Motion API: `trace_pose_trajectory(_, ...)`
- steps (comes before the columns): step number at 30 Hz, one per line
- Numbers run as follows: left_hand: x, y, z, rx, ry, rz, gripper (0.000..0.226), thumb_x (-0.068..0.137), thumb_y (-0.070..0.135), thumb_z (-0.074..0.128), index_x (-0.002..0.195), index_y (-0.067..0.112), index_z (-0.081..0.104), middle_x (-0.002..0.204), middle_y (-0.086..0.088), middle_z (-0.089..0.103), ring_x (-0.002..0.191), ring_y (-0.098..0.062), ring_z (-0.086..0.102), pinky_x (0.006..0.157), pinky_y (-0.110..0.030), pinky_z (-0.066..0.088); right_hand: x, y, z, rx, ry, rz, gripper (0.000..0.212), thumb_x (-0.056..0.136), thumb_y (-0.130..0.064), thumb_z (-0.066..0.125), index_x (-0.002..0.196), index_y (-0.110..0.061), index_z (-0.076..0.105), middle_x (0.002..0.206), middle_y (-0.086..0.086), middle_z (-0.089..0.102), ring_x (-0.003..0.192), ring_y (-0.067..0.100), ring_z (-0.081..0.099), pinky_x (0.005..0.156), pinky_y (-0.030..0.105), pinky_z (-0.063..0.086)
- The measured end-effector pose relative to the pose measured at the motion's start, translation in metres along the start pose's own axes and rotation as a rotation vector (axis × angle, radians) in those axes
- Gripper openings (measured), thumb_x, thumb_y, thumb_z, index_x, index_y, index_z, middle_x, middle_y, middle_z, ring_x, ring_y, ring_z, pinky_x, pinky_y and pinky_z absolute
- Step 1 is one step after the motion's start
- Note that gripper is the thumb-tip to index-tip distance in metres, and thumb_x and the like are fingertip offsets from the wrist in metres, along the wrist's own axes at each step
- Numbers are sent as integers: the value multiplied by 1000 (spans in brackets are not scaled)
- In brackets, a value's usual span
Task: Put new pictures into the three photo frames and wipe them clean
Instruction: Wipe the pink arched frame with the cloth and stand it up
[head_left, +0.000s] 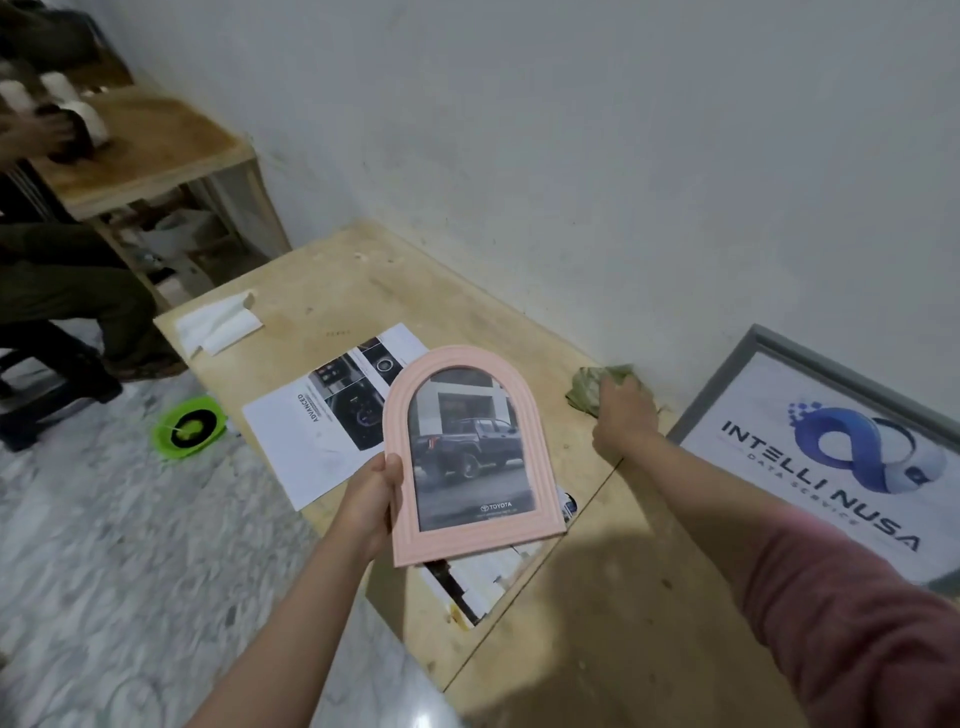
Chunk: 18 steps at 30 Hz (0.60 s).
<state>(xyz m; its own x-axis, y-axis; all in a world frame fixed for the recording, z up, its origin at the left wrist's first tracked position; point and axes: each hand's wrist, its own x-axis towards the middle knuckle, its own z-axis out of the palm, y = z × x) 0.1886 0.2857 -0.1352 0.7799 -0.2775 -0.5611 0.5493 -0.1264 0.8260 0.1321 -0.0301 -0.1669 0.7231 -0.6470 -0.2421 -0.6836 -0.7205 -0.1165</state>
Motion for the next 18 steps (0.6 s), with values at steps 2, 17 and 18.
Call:
trace_pose_trajectory(2, 9, 1, 5, 0, 11, 7, 25, 101, 19, 40, 98, 6, 61, 97, -15, 67, 90, -32, 63, 78, -41, 54, 19, 2, 1, -78, -97, 42, 80, 79, -9, 60, 146, -22, 19, 140, 19, 29, 125, 37, 36, 101, 44, 41)
trace_pose_trajectory(17, 20, -5, 25, 26, -54, -26, 28, 102, 21, 38, 110, 7, 61, 107, -18, 69, 100, -37, 65, 91, -51, 50, -45, 38, -22, 625, 123, 185, 35, 72, -2, 64, 107, 0, 60, 98, 14, 62, 90, 27, 61, 68, 23, 43)
trace_pose_trajectory(18, 17, -4, 26, 31, -61, -26, 28, 101, 21, 39, 109, 7, 61, 107, -18, 69, 100, -37, 64, 91, -51, 50, -56, 42, -24, 620, 60, 275, 25, 73, -7, 64, 97, 0, 61, 92, 14, 62, 87, 28, 63, 64, 23, 44)
